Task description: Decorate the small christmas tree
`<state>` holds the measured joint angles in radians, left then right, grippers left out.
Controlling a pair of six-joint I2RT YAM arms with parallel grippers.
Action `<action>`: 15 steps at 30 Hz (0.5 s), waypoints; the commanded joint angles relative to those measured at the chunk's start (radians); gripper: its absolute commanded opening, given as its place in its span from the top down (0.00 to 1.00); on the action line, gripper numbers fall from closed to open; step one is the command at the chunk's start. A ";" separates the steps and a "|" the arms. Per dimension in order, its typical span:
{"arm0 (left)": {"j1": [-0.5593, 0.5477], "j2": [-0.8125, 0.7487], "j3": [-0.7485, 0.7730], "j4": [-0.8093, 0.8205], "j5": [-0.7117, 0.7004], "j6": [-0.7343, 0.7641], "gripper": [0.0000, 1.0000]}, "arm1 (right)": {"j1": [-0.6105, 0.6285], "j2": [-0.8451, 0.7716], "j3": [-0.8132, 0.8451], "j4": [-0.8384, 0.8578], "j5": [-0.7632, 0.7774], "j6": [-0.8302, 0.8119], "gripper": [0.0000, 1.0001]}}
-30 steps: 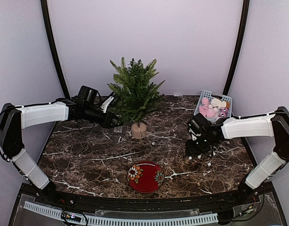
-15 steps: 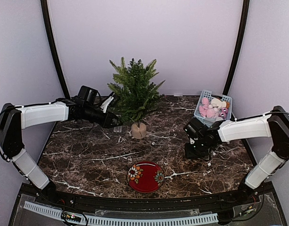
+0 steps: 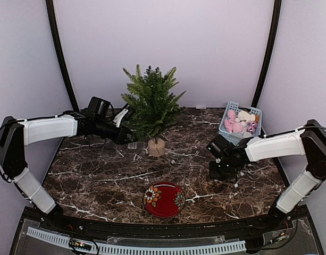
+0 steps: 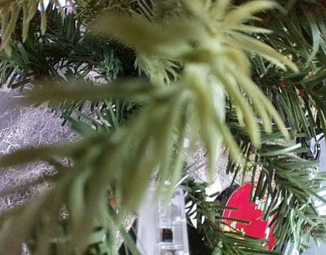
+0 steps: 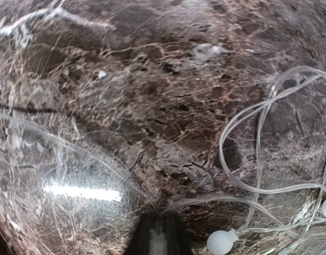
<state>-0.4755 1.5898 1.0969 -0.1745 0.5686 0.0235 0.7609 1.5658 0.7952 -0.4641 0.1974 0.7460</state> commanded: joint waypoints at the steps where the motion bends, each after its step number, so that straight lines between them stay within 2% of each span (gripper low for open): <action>1: -0.003 -0.029 -0.004 -0.013 -0.007 -0.001 0.90 | 0.009 -0.020 -0.019 -0.021 0.038 0.040 1.00; 3: -0.004 -0.035 -0.007 -0.013 -0.012 -0.008 0.84 | 0.009 -0.071 -0.008 -0.038 0.061 0.050 1.00; 5: -0.004 -0.041 -0.009 -0.015 -0.025 -0.010 0.73 | 0.009 -0.131 0.007 -0.061 0.094 0.059 1.00; 10: -0.004 -0.067 -0.018 -0.029 -0.067 -0.018 0.58 | 0.009 -0.268 0.056 -0.128 0.171 0.061 1.00; 15: -0.004 -0.110 -0.047 -0.039 -0.102 -0.019 0.39 | 0.009 -0.341 0.118 -0.172 0.218 0.034 1.00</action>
<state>-0.4755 1.5555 1.0817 -0.1898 0.5007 0.0044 0.7650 1.2613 0.8623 -0.5884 0.3428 0.7906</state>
